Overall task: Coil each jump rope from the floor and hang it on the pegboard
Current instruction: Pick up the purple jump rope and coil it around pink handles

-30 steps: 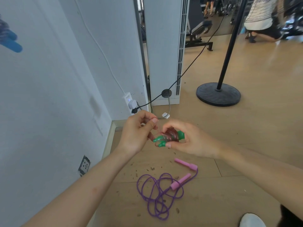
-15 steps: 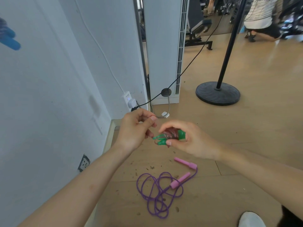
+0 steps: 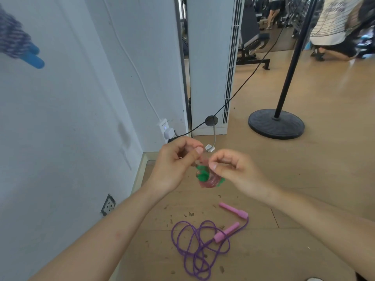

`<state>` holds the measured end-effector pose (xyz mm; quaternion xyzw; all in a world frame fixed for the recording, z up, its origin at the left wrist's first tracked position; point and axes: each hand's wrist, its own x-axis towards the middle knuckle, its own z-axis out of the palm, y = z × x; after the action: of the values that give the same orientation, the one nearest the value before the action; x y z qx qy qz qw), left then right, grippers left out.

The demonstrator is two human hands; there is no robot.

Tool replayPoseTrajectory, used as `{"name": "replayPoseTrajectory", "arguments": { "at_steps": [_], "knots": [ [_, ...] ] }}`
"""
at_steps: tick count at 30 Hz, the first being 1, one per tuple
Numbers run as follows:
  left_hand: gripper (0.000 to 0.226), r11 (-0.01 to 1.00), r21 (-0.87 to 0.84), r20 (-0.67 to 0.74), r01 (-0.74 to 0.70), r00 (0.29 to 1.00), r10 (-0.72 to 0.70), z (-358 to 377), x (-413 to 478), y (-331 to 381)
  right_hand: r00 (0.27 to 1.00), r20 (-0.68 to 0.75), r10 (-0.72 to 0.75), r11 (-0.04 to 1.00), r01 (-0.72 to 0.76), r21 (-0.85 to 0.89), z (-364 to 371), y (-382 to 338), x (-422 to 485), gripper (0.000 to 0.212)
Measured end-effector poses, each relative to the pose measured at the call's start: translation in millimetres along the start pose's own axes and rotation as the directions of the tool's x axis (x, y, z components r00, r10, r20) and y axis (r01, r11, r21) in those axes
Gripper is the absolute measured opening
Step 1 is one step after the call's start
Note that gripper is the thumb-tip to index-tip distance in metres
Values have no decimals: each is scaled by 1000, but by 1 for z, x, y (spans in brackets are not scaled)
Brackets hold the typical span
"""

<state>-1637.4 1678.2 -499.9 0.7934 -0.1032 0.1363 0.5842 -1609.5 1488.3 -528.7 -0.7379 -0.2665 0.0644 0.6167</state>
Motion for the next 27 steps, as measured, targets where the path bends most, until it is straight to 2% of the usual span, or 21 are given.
{"name": "replayPoseTrajectory", "arguments": {
  "at_steps": [5,9,11,15,22,27],
  "knots": [
    [8,1000,-19,-9,-25,1000,24,-3,-2,4,1000,11,6,993,-7,114,4,-14,8,9],
    [8,998,-46,-51,-30,998,28,-11,-5,12,999,-38,30,976,-21,219,8,-23,15,7],
    [9,999,-43,-70,-29,997,26,-15,-6,17,1000,15,14,982,-17,189,10,-29,19,15],
    [8,999,-28,-149,-30,989,26,-25,-12,32,998,46,-32,994,27,103,22,-41,26,10],
    [7,998,57,-297,-28,954,44,-61,-32,73,990,70,-122,974,106,199,58,-84,39,7],
    [8,968,250,-369,11,926,85,-95,-50,117,966,145,-213,924,150,353,86,-126,43,8]
  ]
}}
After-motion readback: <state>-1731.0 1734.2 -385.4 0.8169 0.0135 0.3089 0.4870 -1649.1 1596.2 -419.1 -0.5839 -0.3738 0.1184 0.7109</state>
